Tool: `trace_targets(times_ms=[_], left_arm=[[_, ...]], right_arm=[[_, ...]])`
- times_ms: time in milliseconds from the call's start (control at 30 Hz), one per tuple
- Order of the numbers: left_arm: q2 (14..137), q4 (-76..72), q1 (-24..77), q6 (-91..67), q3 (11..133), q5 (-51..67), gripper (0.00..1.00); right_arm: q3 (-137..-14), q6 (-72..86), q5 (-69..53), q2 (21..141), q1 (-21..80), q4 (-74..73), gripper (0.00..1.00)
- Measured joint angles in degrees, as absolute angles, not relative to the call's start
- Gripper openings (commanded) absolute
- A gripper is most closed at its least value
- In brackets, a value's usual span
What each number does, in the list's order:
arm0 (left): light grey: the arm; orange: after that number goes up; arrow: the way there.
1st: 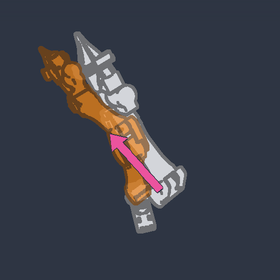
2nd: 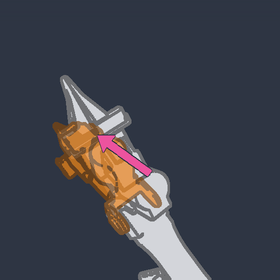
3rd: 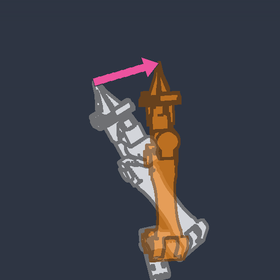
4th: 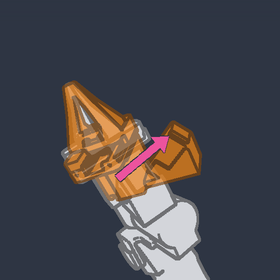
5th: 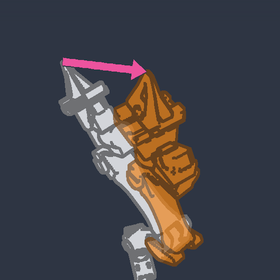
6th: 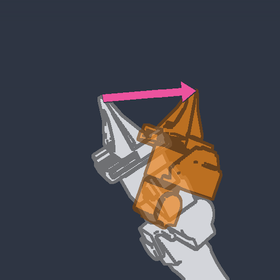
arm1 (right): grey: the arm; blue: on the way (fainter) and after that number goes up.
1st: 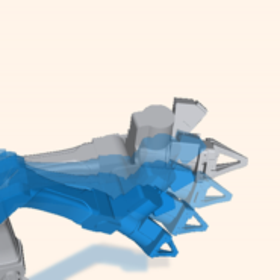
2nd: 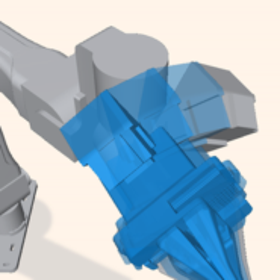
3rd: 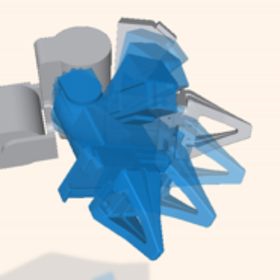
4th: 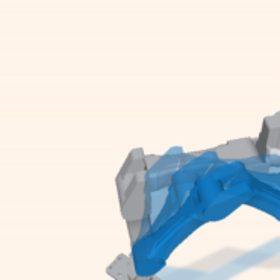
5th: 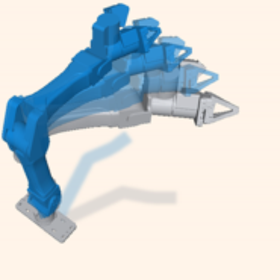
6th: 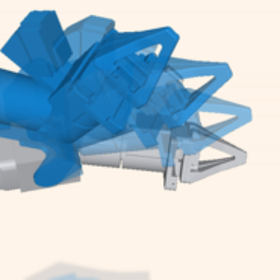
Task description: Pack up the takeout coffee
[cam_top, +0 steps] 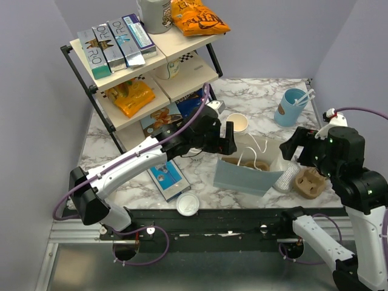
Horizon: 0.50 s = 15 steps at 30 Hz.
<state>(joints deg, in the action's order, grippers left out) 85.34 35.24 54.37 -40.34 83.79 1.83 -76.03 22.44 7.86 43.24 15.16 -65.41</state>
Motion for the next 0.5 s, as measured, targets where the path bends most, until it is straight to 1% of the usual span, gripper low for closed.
trace_targets(times_ms=[167,367,500], left_arm=[[79.99,35.73,54.37,-39.75,83.33,-0.56,0.99],[65.04,35.66,54.26,-39.79,76.95,-6.57,0.99],[56.80,38.22,52.60,-40.99,71.02,-11.94,0.99]], right_arm=[[-76.12,17.41,2.92,40.05,15.16,-59.94,1.00],[-76.01,10.39,-12.97,35.09,15.16,-50.76,1.00],[-77.10,5.80,-27.35,36.51,15.16,-48.77,1.00]])
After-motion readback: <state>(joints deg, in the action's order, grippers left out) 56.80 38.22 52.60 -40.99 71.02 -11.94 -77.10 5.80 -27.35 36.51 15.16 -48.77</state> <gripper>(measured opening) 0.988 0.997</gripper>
